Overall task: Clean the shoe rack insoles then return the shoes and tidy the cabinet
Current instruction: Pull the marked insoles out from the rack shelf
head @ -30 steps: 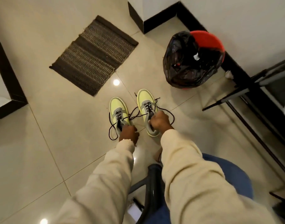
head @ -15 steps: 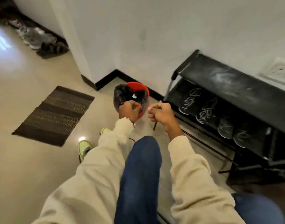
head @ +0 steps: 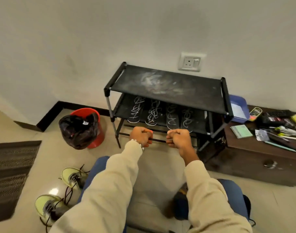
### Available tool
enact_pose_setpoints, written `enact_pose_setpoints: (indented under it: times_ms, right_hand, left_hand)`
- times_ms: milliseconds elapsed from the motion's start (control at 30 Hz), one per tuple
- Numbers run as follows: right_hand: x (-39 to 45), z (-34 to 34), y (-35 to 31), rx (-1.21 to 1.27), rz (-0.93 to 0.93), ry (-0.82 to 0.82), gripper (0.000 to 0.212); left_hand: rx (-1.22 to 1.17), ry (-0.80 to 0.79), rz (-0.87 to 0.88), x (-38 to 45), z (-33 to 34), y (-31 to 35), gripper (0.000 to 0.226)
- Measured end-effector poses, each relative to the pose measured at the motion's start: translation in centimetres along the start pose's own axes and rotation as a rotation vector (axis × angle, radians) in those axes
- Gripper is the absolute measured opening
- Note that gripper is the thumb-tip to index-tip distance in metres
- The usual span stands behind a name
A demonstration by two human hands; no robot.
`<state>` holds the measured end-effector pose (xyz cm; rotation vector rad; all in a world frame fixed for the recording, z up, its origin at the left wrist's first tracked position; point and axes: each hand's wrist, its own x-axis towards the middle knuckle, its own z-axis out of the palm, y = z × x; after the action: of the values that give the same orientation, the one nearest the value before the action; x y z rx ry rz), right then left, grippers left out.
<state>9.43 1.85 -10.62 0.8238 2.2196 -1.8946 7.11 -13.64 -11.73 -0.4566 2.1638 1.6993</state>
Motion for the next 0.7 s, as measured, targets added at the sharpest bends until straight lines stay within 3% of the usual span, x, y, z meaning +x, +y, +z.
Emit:
enact_pose_setpoints:
  times_ms: [100, 267, 367, 467, 700]
  right_hand:
    - [3.1, -2.3, 1.9, 0.049, 0.067, 0.116, 0.014]
    - [9.3, -4.6, 5.4, 0.148, 0.237, 0.316, 0.019]
    - [12.6, -5.0, 6.9, 0.294, 0.331, 0.345, 0.028]
    - [15.4, -5.2, 7.3, 0.421, 0.374, 0.352, 0.024]
    - [18.7, -5.3, 7.3, 0.550, 0.437, 0.342, 0.019]
  left_hand:
    - [-0.056, -0.101, -0.105, 2.2, 4.0, -0.4, 0.015]
    - [-0.138, -0.080, -0.253, 7.6, 9.5, -1.1, 0.020]
    - [-0.201, -0.058, -0.339, 10.6, 12.5, -1.2, 0.026]
    - [-0.324, -0.058, -0.422, 13.0, 14.5, -1.4, 0.030]
    - [-0.551, 0.060, -0.372, 15.6, 16.6, -2.2, 0.016]
